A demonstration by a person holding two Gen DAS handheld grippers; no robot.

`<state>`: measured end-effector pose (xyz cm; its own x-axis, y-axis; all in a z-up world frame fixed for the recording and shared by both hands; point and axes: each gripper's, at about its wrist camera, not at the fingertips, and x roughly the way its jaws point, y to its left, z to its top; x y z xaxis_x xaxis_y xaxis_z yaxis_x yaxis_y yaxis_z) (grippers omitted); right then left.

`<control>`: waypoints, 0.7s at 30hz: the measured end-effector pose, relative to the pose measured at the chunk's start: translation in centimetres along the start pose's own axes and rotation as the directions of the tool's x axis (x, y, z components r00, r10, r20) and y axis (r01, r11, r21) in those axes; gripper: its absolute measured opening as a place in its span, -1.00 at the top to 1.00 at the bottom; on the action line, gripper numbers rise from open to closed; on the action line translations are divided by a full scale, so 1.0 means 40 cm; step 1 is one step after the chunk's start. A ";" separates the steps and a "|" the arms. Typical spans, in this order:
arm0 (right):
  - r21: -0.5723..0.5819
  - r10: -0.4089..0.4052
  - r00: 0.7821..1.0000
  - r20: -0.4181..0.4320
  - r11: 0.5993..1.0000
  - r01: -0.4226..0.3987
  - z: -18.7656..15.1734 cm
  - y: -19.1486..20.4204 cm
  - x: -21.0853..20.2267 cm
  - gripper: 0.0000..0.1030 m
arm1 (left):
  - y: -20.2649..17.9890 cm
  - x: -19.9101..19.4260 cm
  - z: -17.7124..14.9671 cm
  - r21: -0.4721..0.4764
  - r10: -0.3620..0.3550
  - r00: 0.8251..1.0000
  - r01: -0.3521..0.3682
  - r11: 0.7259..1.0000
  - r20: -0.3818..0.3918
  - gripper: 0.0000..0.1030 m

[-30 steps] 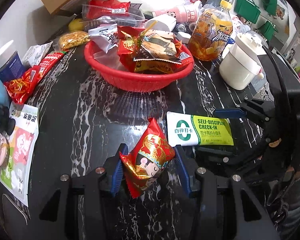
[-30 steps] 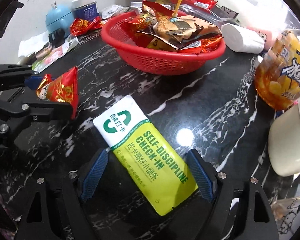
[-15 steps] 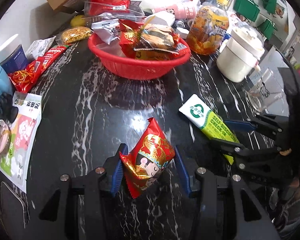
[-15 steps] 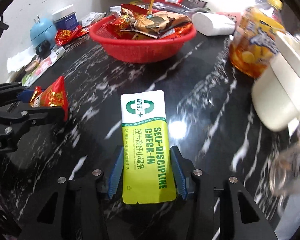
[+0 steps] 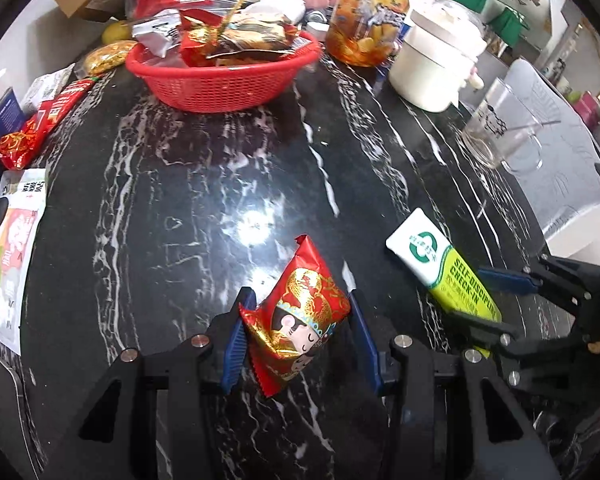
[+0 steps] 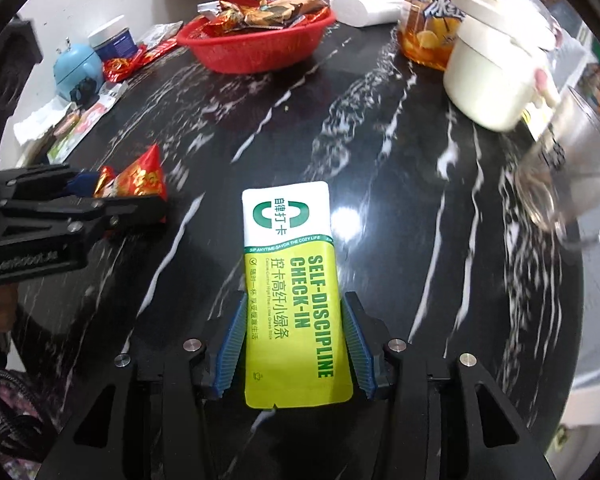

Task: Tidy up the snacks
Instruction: 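Lift the red candy packet and yellow-green bar off the table with both grippers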

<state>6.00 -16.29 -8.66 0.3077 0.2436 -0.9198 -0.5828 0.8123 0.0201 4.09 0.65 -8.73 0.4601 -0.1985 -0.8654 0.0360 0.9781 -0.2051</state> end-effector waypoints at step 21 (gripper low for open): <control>-0.078 -0.015 0.996 0.089 0.997 0.022 -0.017 0.068 -0.005 0.14 | -0.008 -0.007 -0.012 0.022 -0.013 1.000 0.013 1.000 -0.001 0.10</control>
<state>3.85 -14.49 -8.68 0.3817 0.2776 -0.8816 -0.6328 0.7737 -0.0304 3.51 0.38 -8.63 0.4583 -0.2108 -0.8634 0.0612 0.9766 -0.2060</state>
